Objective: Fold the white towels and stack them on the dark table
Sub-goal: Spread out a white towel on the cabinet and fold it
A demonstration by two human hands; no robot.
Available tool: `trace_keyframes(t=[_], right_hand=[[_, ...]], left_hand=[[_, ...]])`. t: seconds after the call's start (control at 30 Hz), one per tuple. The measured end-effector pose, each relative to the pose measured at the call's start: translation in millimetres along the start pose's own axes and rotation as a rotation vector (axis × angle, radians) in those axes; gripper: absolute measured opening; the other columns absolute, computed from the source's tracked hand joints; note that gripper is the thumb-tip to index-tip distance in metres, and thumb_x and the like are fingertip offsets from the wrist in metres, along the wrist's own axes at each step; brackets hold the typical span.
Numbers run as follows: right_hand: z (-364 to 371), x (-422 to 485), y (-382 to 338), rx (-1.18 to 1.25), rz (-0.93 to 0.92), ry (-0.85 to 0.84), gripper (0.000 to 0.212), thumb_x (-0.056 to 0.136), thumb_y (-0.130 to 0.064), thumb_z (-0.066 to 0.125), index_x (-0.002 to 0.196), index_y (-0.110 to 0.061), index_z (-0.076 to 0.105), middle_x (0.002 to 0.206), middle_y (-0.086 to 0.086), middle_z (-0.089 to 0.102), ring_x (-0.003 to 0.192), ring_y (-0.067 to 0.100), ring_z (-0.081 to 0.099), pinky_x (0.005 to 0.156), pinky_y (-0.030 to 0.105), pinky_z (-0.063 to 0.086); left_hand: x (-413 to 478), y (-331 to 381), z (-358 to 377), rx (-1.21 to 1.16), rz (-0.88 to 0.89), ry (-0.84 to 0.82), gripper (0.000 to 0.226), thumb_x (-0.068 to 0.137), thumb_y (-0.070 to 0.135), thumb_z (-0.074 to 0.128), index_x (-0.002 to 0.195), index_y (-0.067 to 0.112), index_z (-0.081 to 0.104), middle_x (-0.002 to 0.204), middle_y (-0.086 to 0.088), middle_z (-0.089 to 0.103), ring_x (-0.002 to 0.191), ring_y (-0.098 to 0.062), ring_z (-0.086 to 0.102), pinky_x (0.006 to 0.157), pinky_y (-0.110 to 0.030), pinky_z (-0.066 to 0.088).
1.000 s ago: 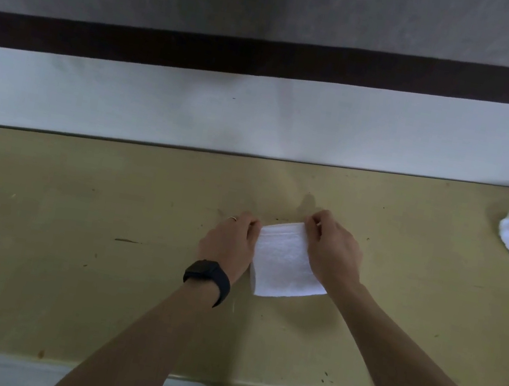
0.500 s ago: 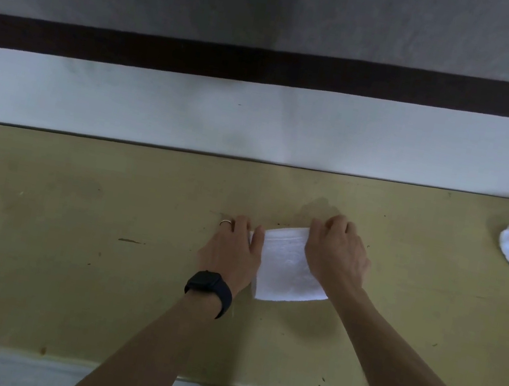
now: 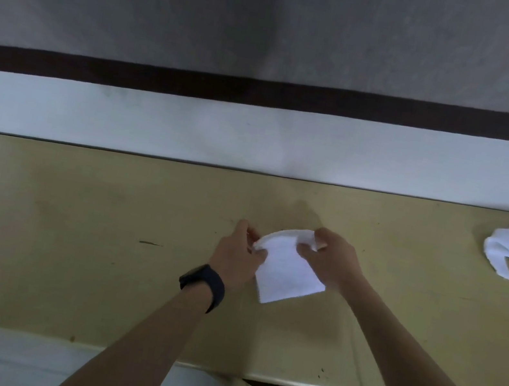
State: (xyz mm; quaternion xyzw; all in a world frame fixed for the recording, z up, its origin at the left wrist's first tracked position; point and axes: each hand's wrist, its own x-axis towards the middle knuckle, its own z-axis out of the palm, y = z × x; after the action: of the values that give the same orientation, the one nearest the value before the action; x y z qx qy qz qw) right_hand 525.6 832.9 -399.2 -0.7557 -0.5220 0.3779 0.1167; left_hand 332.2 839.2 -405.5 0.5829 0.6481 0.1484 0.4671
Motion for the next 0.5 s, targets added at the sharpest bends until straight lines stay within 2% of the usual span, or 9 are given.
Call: trace_keyframes(t=[0.1, 0.13, 0.23, 0.37, 0.5], right_hand=[[-26, -25, -24, -0.071, -0.253, 0.025, 0.032, 0.096, -0.029, 0.056, 0.127, -0.026, 0.056, 0.107, 0.001, 0.066, 0.098, 0.025, 0.062, 0.075, 0.029, 0.046], [-32, -34, -33, -0.146, -0.351, 0.03, 0.032, 0.098, -0.028, 0.052, 0.13, -0.026, 0.054, 0.11, 0.002, 0.065, 0.1, 0.026, 0.062, 0.077, 0.032, 0.047], [-46, -60, -74, -0.342, -0.568, 0.041, 0.037, 0.104, -0.028, 0.04, 0.139, -0.021, 0.045, 0.126, 0.006, 0.058, 0.103, 0.033, 0.061, 0.082, 0.041, 0.05], [-45, -106, -149, -0.537, -0.811, 0.041, 0.046, 0.106, -0.028, 0.034, 0.15, -0.017, 0.033, 0.14, 0.009, 0.049, 0.111, 0.034, 0.059, 0.089, 0.044, 0.051], [-20, -164, -238, -0.55, -1.048, -0.003, 0.055, 0.103, -0.023, 0.045, 0.154, -0.014, 0.028, 0.145, 0.013, 0.048, 0.118, 0.036, 0.058, 0.093, 0.046, 0.051]], left_hand=[[-28, 10, -32, 0.038, 0.147, 0.033, 0.032, 0.094, 0.024, 0.061, 0.125, 0.024, 0.056, 0.107, 0.002, 0.066, 0.089, -0.012, 0.061, 0.068, -0.01, 0.044], [-38, 14, -44, 0.105, 0.19, 0.048, 0.032, 0.096, 0.027, 0.058, 0.129, 0.026, 0.057, 0.112, 0.002, 0.066, 0.092, -0.012, 0.06, 0.071, -0.011, 0.043], [-74, 29, -86, 0.292, 0.292, 0.099, 0.037, 0.103, 0.034, 0.044, 0.139, 0.031, 0.051, 0.121, 0.001, 0.061, 0.105, -0.017, 0.057, 0.088, -0.027, 0.045], [-137, 29, -162, 0.448, 0.285, 0.229, 0.043, 0.105, 0.032, 0.036, 0.148, 0.028, 0.04, 0.127, -0.004, 0.055, 0.112, -0.023, 0.052, 0.09, -0.035, 0.045], [-222, 9, -243, 0.507, 0.215, 0.41, 0.043, 0.106, 0.031, 0.036, 0.147, 0.023, 0.041, 0.127, -0.006, 0.055, 0.116, -0.025, 0.05, 0.09, -0.035, 0.044]])
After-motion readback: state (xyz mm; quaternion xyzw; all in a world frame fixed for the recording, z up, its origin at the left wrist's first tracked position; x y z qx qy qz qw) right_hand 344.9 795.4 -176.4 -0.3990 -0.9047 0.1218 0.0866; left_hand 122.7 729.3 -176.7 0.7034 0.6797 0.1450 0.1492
